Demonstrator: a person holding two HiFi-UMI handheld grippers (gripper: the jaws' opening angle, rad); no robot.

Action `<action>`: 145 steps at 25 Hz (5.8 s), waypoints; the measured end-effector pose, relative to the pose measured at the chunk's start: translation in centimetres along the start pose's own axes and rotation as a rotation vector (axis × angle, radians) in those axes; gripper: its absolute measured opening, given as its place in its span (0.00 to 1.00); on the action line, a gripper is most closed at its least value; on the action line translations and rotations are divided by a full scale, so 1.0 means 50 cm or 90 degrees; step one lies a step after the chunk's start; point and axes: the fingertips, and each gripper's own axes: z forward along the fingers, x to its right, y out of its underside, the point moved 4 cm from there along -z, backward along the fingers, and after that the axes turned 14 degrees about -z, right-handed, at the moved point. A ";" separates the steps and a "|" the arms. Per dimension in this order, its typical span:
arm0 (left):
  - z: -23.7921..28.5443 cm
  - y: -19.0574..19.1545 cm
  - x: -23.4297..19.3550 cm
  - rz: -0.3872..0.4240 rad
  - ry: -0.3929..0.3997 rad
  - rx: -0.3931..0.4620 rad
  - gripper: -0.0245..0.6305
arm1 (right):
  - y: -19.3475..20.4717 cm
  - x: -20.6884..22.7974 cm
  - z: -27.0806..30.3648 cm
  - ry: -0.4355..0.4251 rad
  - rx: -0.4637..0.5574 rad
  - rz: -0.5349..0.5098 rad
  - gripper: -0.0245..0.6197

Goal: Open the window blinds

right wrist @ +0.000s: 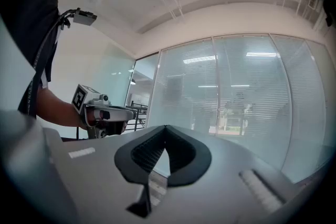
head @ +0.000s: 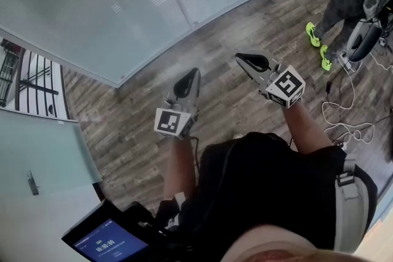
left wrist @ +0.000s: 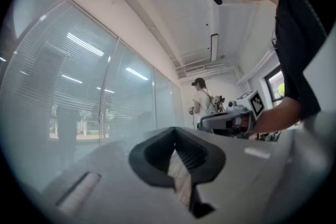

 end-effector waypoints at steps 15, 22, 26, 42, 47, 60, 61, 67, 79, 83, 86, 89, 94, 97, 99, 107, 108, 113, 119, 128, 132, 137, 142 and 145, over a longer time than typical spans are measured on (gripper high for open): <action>0.015 -0.007 0.023 -0.019 0.006 -0.040 0.04 | 0.001 0.004 0.000 -0.015 0.029 0.034 0.05; 0.019 0.004 0.008 0.003 0.015 -0.026 0.04 | -0.001 -0.004 0.008 -0.023 0.027 0.023 0.05; 0.028 0.012 0.021 0.006 0.027 -0.027 0.04 | -0.005 -0.004 0.000 -0.037 0.030 0.002 0.05; 0.017 -0.008 0.022 -0.025 0.006 -0.033 0.04 | -0.008 -0.012 0.001 -0.039 0.030 -0.019 0.05; 0.019 0.003 0.016 -0.007 0.031 -0.025 0.04 | -0.006 -0.007 0.000 -0.005 0.048 0.020 0.05; 0.000 -0.015 -0.005 -0.021 -0.010 -0.020 0.04 | -0.018 -0.022 0.032 -0.060 0.078 0.026 0.05; -0.004 -0.013 -0.005 -0.023 -0.013 -0.018 0.04 | -0.021 -0.025 0.031 -0.061 0.084 0.032 0.05; -0.020 -0.014 -0.031 0.004 -0.022 0.011 0.04 | -0.020 -0.031 0.029 -0.044 0.091 0.064 0.05; -0.013 -0.026 -0.009 -0.011 -0.042 -0.020 0.04 | 0.012 -0.032 0.008 -0.051 0.059 0.060 0.05; -0.010 -0.021 -0.021 -0.013 -0.047 -0.033 0.04 | 0.008 -0.026 0.020 -0.048 0.067 0.053 0.05; 0.000 -0.006 -0.040 -0.015 -0.038 -0.025 0.04 | 0.019 -0.020 0.031 -0.046 0.060 0.056 0.05; 0.015 0.003 -0.061 -0.036 -0.030 -0.040 0.04 | 0.038 -0.014 0.047 -0.047 0.035 0.063 0.05; 0.057 0.012 -0.132 -0.062 -0.014 -0.039 0.04 | 0.053 0.029 0.102 -0.029 0.007 0.050 0.05; 0.085 0.032 -0.187 -0.069 0.017 -0.033 0.04 | 0.061 0.055 0.154 -0.024 -0.010 0.044 0.05; 0.093 0.037 -0.218 -0.078 0.028 -0.036 0.04 | 0.063 0.064 0.190 -0.022 -0.009 0.040 0.05; 0.127 0.000 -0.372 -0.086 0.062 -0.038 0.04 | 0.038 0.110 0.347 0.004 -0.007 0.003 0.05; 0.132 -0.008 -0.385 -0.085 0.068 -0.043 0.04 | 0.037 0.114 0.363 0.008 -0.008 0.004 0.05; 0.145 0.010 -0.457 -0.114 0.098 -0.034 0.04 | 0.055 0.126 0.432 0.019 -0.017 0.002 0.05; 0.151 -0.013 -0.499 -0.128 0.113 -0.033 0.04 | 0.072 0.125 0.471 0.029 -0.036 0.009 0.05; 0.165 0.025 -0.553 -0.124 0.143 -0.069 0.04 | 0.094 0.139 0.529 0.029 -0.029 0.030 0.05; 0.153 0.037 -0.564 -0.125 0.143 -0.053 0.04 | 0.097 0.130 0.532 0.027 -0.037 0.025 0.05; 0.151 0.039 -0.582 -0.112 0.140 -0.039 0.04 | 0.097 0.131 0.546 0.021 -0.047 0.015 0.05; 0.152 0.043 -0.593 -0.140 0.131 -0.040 0.04 | 0.100 0.132 0.560 0.013 -0.059 0.005 0.05; 0.155 0.046 -0.588 -0.153 0.121 -0.058 0.04 | 0.105 0.131 0.561 -0.006 -0.073 -0.011 0.05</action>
